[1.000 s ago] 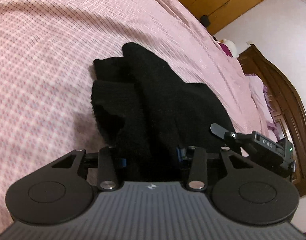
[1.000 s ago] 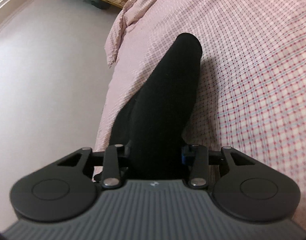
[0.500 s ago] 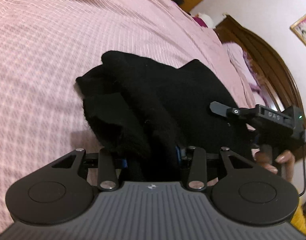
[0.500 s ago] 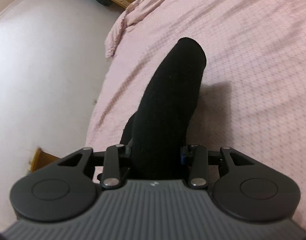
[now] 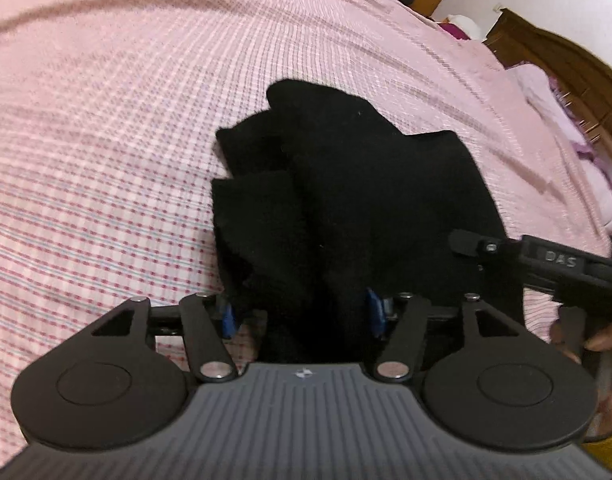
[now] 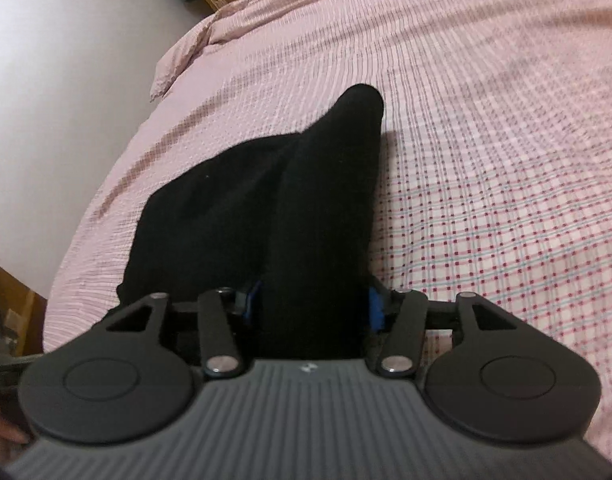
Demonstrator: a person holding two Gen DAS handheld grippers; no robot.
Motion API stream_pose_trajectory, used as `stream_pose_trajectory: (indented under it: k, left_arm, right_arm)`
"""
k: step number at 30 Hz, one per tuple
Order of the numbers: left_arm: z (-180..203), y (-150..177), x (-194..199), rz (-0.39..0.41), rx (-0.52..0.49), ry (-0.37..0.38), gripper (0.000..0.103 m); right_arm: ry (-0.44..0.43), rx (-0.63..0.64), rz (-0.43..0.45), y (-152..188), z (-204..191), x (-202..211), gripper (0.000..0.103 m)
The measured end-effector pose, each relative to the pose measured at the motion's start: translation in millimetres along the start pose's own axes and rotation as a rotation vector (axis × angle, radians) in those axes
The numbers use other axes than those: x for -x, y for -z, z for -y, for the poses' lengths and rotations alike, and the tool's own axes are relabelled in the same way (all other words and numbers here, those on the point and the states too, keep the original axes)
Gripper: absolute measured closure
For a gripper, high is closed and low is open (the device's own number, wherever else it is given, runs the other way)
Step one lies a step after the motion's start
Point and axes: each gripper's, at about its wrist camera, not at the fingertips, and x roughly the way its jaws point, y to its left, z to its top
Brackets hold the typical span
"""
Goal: Fold small clothes
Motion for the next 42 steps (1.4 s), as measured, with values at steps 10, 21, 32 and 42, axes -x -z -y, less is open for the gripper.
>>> stream_pose_trajectory:
  k: [10, 21, 32, 42]
  left_arm:
    - [-1, 21, 54, 0.043, -0.044, -0.156, 0.028]
    - [17, 70, 52, -0.038, -0.106, -0.236, 0.011]
    - [14, 77, 22, -0.027, -0.106, -0.25, 0.0]
    - [15, 77, 12, -0.013, -0.142, -0.272, 0.0]
  right_arm:
    - [0.048, 0.062, 0.131, 46, -18, 74, 0.049]
    - [0.143, 0.127, 0.1, 99, -28, 87, 0.029]
    - [0.198, 0.053, 0.006, 117, -8, 58, 0.029]
    - [0.192, 0.105, 0.02, 124, -11, 45, 0.015]
